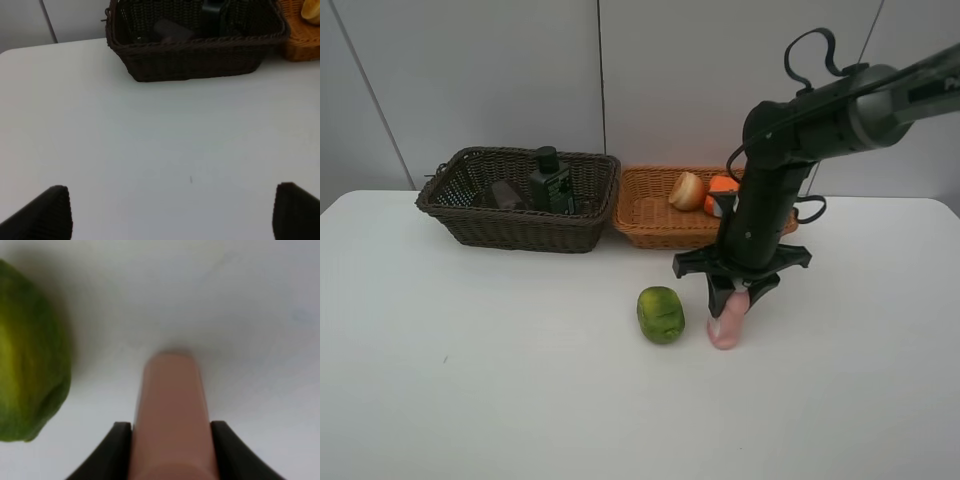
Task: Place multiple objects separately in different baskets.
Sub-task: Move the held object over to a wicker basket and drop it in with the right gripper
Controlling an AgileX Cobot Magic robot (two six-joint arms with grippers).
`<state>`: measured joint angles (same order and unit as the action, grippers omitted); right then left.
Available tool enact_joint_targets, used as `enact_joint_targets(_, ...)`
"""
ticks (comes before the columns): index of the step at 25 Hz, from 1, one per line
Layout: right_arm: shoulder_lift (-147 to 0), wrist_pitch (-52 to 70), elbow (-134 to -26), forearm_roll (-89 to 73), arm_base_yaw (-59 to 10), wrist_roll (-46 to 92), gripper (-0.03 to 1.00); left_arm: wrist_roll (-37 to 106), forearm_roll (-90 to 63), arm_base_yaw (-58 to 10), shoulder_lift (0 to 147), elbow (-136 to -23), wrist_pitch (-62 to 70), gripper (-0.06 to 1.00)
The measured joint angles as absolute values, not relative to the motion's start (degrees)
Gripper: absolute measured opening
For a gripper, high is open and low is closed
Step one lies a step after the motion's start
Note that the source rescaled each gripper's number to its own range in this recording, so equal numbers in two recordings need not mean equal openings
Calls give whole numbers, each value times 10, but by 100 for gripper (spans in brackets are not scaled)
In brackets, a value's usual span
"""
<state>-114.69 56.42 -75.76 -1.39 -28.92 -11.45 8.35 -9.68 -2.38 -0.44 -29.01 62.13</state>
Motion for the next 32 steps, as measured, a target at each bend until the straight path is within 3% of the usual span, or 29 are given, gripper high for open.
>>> enact_joint_targets(17, -1092, 613, -901, -102, -292, -15, 0, 84, -97, -24, -4, -290, 621, 98)
enact_joint_targets(32, -1156, 476, -1053, -221, -323, 190, 0, 84, -97, -24, -4, -290, 621, 98)
